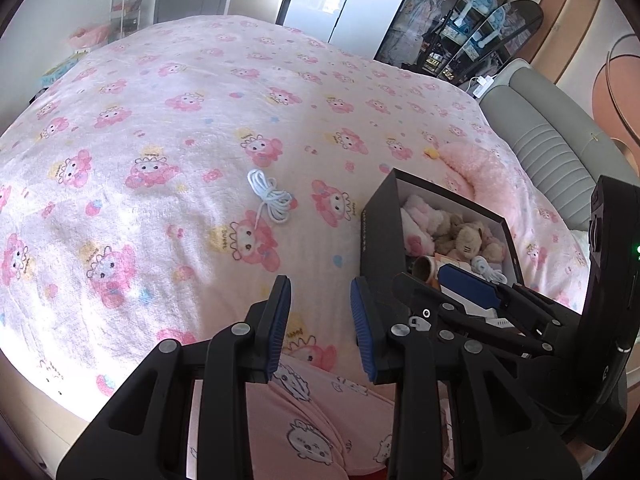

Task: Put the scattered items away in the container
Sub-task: 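Withdraw the right tool up and away from the box, then move the right tool over the white earphone cable on the blanket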

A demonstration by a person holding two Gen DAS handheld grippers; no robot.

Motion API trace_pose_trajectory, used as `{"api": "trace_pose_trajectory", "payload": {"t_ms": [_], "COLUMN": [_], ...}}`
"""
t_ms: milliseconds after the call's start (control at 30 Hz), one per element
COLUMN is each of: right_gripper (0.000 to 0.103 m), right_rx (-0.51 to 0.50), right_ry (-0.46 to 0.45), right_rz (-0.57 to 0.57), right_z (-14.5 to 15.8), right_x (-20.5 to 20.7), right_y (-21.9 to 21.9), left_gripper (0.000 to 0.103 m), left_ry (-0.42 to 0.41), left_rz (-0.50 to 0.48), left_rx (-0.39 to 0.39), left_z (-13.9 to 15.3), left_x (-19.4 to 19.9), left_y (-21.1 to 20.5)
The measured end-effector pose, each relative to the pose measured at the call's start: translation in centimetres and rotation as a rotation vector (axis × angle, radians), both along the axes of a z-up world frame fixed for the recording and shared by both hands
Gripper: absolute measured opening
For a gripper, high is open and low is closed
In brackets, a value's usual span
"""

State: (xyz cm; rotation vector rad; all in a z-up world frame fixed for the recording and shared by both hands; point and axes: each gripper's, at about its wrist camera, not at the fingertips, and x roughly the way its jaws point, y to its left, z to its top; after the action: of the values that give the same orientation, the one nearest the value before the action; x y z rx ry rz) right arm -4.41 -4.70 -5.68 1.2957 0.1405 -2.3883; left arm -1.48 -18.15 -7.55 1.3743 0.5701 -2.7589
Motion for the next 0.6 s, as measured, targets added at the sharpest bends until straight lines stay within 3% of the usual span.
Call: {"api": "trace_pose_trajectory", "payload": {"t_ms": [600], "right_gripper": [0.044], "right_rx": [0.057], "right_ry": [-0.11], "right_rz": [0.007], "right_z": [-4.8], "right_x": [-6.4], "right_y": [-4.5], "left_gripper": [0.03], "left_ry": [-0.08], "left_rz": [0.026], "left_rx": [-0.031], "left_z": [-4.8], "left_x": [-6.0], "left_y": [-3.7]}}
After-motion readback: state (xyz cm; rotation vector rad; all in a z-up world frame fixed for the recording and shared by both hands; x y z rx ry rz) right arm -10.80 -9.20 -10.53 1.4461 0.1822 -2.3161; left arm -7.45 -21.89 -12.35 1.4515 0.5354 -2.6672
